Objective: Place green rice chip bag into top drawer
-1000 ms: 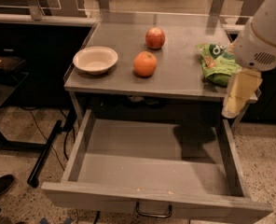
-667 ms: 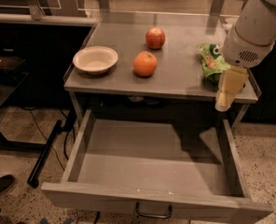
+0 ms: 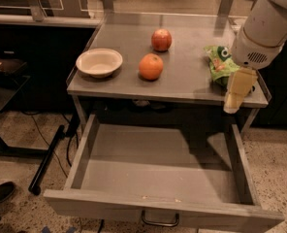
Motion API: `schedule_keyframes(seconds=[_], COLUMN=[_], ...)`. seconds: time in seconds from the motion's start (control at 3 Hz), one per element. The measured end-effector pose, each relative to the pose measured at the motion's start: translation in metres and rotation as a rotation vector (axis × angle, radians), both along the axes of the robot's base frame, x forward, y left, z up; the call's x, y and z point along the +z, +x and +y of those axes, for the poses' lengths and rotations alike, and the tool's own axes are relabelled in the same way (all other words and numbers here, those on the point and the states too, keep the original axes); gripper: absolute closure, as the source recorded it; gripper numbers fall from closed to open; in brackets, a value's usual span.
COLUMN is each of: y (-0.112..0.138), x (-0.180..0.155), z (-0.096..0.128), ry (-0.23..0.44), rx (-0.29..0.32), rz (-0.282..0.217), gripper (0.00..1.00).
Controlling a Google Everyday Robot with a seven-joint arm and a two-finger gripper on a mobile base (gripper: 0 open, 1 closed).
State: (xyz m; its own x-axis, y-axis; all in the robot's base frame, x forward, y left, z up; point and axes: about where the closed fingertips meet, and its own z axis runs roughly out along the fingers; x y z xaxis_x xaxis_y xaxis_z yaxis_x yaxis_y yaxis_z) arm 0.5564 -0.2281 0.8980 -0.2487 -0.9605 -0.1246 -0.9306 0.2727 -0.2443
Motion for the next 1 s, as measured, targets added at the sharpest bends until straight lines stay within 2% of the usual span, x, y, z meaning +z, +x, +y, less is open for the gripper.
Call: schedule_keyframes(seconds=[1.0], y=[0.077], x=[0.006], z=[-0.063], ry=[-0.090], rx=[-0.068], rz=[-0.011], gripper=[0.00])
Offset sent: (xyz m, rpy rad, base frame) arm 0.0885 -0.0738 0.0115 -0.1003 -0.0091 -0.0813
